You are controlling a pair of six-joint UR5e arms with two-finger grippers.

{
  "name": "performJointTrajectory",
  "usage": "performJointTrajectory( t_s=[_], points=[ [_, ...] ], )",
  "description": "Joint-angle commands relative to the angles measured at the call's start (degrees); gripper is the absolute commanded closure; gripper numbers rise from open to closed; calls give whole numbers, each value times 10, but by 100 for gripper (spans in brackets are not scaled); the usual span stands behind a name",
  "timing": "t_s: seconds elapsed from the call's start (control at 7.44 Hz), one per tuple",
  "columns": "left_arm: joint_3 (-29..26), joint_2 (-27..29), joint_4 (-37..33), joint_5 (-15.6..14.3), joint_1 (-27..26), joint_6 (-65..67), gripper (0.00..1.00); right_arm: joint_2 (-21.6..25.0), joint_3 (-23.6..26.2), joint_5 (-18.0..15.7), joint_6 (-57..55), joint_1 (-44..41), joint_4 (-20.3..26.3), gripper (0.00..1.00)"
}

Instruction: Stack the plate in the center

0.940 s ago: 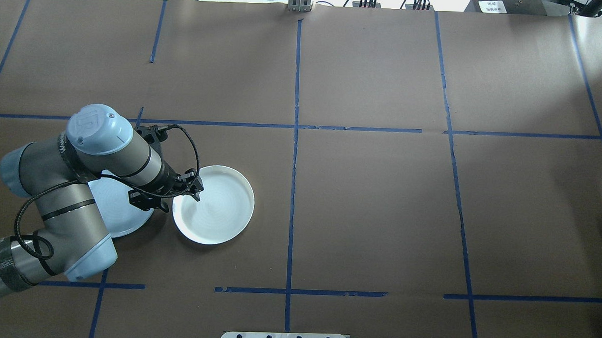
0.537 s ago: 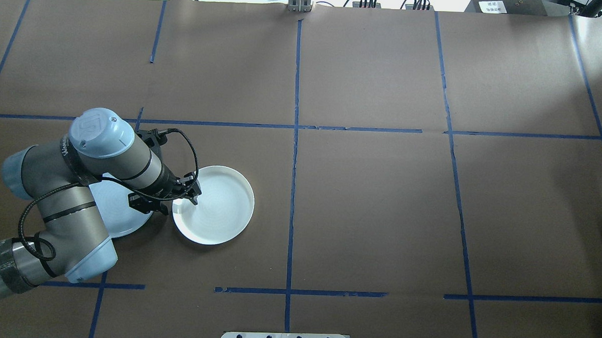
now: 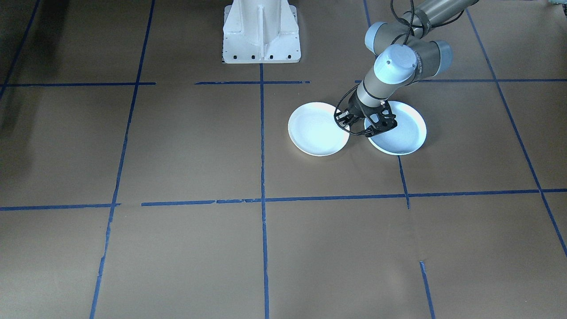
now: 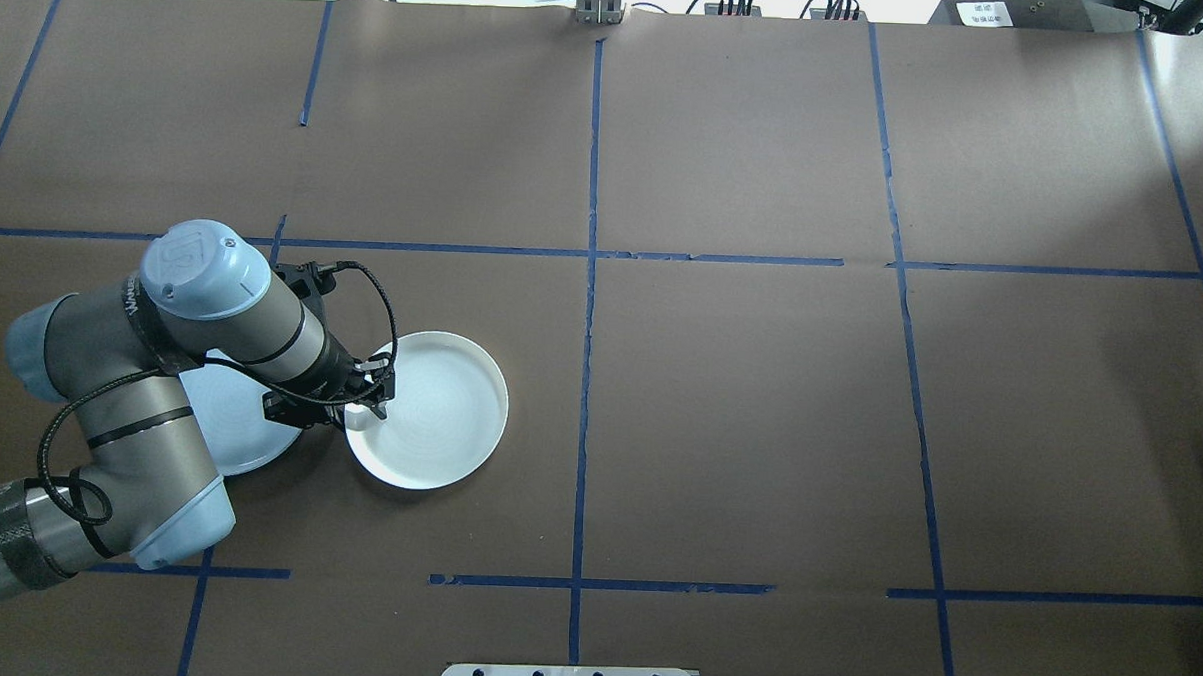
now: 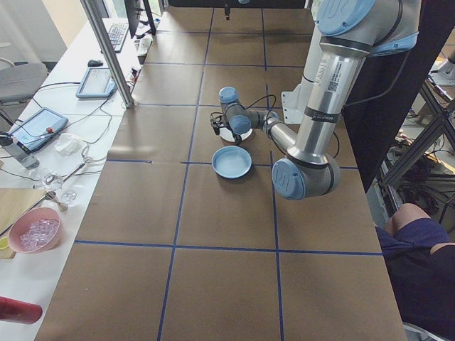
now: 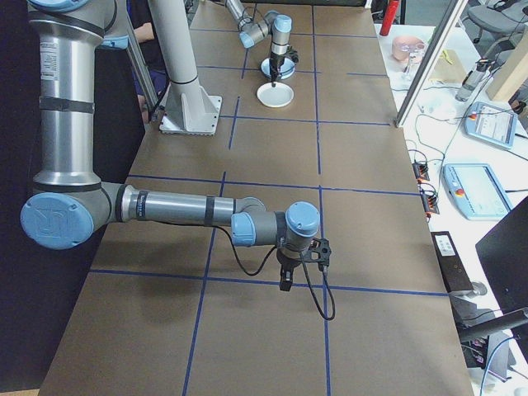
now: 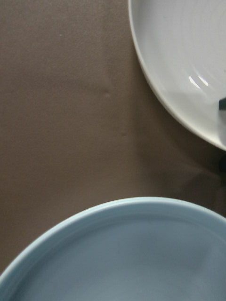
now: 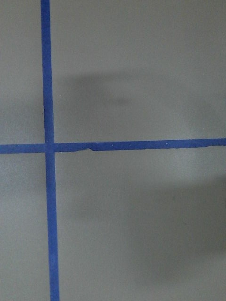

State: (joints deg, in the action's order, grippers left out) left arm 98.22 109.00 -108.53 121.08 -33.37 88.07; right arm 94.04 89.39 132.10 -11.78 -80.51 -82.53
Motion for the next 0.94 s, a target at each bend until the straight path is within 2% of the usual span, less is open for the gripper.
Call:
performJointTrajectory(
  t_s=[0.0, 0.13, 0.27, 0.54, 0.81],
  points=[
    [17, -5, 3, 1, -4, -2, 100, 0, 0, 0, 0, 0, 0, 0],
    [48, -18, 9, 12, -5, -2, 100, 0, 0, 0, 0, 0, 0, 0],
    [97, -50, 10, 40, -8, -2, 100, 0, 0, 0, 0, 0, 0, 0],
    [189, -124, 10, 56, -38, -31, 100, 0, 0, 0, 0, 0, 0, 0],
    [210, -197, 9, 62, -84, -126, 100, 0, 0, 0, 0, 0, 0, 0]
  ],
)
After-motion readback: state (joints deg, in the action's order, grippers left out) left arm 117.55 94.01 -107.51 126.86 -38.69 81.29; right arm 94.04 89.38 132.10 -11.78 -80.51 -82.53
